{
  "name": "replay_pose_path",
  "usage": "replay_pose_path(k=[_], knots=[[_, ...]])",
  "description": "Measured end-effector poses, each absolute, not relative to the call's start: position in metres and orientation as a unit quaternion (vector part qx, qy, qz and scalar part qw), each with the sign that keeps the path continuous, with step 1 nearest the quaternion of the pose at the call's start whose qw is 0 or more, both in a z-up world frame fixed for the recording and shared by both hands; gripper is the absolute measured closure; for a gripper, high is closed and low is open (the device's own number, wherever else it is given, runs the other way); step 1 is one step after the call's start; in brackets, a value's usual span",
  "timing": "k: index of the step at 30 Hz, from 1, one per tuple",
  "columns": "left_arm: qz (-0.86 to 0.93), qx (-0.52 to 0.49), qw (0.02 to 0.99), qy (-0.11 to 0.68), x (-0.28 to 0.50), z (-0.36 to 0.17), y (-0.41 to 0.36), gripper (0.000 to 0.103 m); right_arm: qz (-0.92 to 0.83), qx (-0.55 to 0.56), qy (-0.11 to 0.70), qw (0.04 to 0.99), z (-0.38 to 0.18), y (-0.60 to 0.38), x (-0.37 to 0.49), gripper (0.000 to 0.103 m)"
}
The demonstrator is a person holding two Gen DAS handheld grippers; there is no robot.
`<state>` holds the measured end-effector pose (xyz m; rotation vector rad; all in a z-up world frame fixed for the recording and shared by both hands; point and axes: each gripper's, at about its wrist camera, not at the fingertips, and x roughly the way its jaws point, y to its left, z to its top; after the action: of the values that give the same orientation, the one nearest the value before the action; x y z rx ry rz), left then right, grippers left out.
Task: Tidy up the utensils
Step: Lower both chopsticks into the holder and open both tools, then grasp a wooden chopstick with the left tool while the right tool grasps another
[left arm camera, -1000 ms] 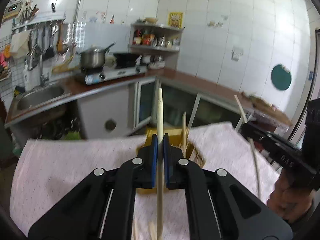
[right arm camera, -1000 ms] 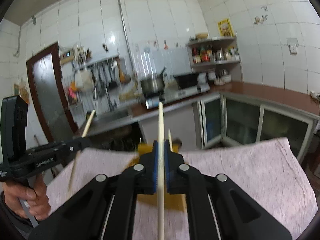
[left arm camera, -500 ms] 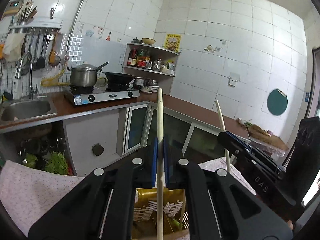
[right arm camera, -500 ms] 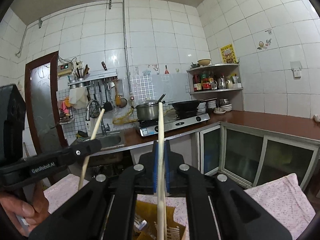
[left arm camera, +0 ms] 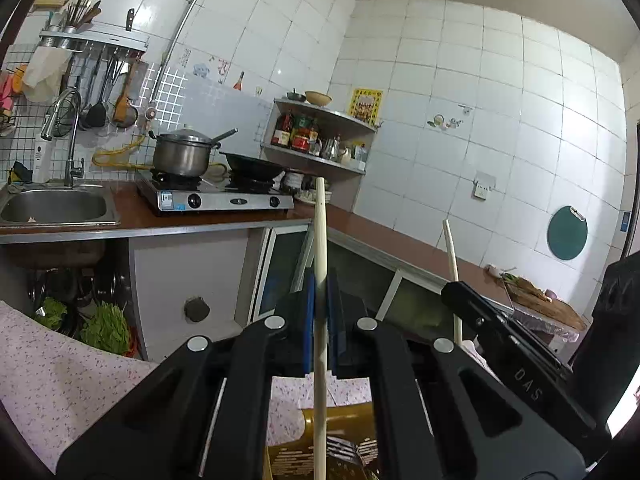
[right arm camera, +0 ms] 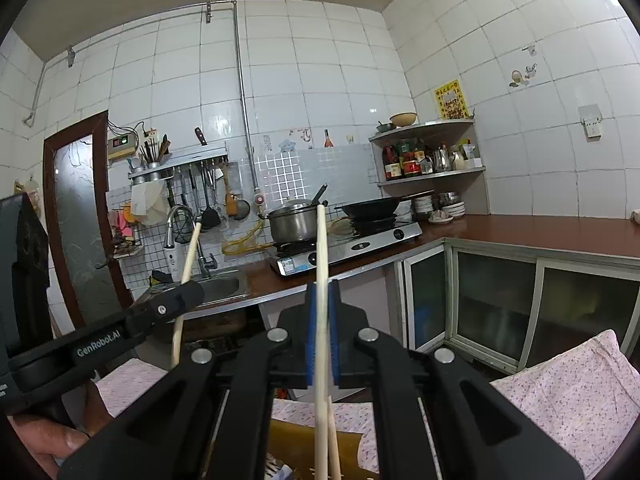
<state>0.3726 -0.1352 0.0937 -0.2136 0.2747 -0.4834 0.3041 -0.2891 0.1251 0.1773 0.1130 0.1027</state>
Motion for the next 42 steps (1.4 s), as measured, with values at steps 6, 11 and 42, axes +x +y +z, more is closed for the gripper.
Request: replay_pose_path(k=[6, 11, 42], knots=[[-0.231, -0.103, 0.958, 0.134, 0.379, 0.088, -0.137, 0.099, 0.039, 0.083, 0.048, 0.995, 0.120, -0.290, 0.306, 0.097], [-0.230, -0.099, 0.958, 0.137, 0.378, 0.082, -0.138, 0.099, 0.030, 0.081, 0.046, 0.995, 0.112, -0.291, 0.305, 0.097], [-0.149, 0.007, 0.912, 0.381, 0.222, -0.024, -0.056, 0.040, -0.037, 0.108, 0.275, 0.955, 0.031, -0.344, 0.137, 0.057]])
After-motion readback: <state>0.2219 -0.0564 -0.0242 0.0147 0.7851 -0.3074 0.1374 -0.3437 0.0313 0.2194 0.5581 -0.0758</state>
